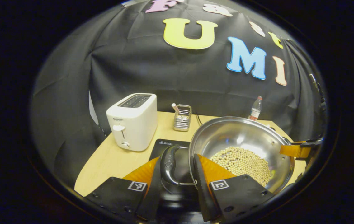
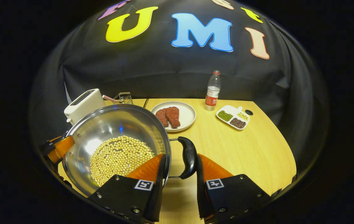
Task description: First push the handle of the pot to place it horizontally, then grasp the pot with both hands and set it on the induction cooktop.
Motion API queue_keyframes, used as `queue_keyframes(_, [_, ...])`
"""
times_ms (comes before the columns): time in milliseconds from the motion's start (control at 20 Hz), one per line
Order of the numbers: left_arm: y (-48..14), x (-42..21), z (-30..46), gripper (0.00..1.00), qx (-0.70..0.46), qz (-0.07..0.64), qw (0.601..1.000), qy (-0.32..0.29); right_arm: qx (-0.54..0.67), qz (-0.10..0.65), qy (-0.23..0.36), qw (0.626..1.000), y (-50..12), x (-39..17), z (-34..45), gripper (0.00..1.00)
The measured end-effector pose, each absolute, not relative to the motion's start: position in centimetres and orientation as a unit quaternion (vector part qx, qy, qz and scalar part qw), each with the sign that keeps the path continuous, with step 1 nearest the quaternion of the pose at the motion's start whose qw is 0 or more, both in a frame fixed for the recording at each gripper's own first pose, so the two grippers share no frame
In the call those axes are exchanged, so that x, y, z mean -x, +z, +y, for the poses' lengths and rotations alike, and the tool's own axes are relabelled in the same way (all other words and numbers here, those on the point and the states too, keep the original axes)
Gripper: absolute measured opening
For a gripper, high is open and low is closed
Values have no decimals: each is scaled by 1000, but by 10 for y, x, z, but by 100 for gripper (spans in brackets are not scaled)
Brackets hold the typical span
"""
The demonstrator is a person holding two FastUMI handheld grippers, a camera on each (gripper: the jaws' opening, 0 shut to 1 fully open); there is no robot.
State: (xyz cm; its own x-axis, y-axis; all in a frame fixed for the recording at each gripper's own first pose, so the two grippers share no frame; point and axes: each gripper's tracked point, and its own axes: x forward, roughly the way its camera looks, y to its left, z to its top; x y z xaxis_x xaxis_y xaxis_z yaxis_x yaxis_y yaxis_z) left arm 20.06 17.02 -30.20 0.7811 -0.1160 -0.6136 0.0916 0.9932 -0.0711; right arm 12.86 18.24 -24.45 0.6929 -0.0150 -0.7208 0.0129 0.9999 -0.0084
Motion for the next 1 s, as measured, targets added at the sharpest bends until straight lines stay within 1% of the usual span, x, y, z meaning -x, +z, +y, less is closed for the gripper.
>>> queue_keyframes(50, [-304, -202, 176, 60, 17, 328, 943, -53, 2, 394, -5, 919, -247, -131, 188, 47])
queue_keyframes(100, [-307, -205, 182, 57, 17, 330, 942, -50, 2, 396, -4, 918, -250, -133, 194, 47])
queue_keyframes(150, [-311, -205, 187, 60, 15, 334, 941, -47, 1, 398, -3, 917, -253, -136, 198, 47])
queue_keyframes(250, [-317, -211, 195, 60, 8, 338, 940, -43, 0, 405, 0, 914, -261, -139, 208, 47])
queue_keyframes(300, [-321, -214, 199, 64, 6, 341, 939, -43, -1, 407, -1, 913, -264, -140, 212, 47])
queue_keyframes(350, [-325, -215, 203, 60, 5, 344, 938, -42, -1, 409, 0, 912, -268, -141, 215, 47])
queue_keyframes(400, [-327, -218, 206, 60, 5, 347, 937, -42, -1, 411, 1, 912, -271, -141, 218, 47])
queue_keyframes(450, [-331, -220, 209, 57, 4, 348, 936, -41, -3, 413, 1, 911, -274, -142, 220, 47])
queue_keyframes(500, [-333, -222, 211, 57, 3, 349, 936, -41, -6, 413, 0, 911, -276, -142, 222, 47])
queue_keyframes(550, [-335, -222, 211, 60, 5, 348, 936, -40, -11, 413, -1, 910, -279, -142, 222, 47])
queue_keyframes(600, [-335, -223, 211, 57, 8, 349, 936, -39, -16, 416, -2, 909, -282, -142, 222, 47])
queue_keyframes(650, [-338, -221, 212, 60, 9, 352, 935, -38, -21, 419, -2, 908, -285, -141, 222, 47])
queue_keyframes(700, [-337, -221, 212, 60, 12, 350, 936, -37, -24, 411, -4, 911, -282, -143, 221, 47])
queue_keyframes(750, [-340, -221, 212, 57, 16, 352, 935, -36, -23, 412, -4, 911, -284, -142, 221, 47])
queue_keyframes(800, [-340, -221, 213, 57, 17, 351, 936, -35, -25, 410, -3, 912, -282, -144, 221, 47])
queue_keyframes(850, [-341, -221, 213, 62, 20, 348, 937, -33, -27, 411, -1, 911, -282, -145, 221, 47])
queue_keyframes(900, [-341, -220, 213, 65, 23, 348, 937, -32, -30, 407, 5, 913, -282, -145, 221, 49])
queue_keyframes(950, [-338, -222, 217, 60, 18, 336, 941, -26, -34, 401, 17, 915, -279, -145, 224, 49])
queue_keyframes(1000, [-338, -223, 221, 70, 4, 331, 944, -16, -33, 388, 21, 921, -274, -147, 223, 60])
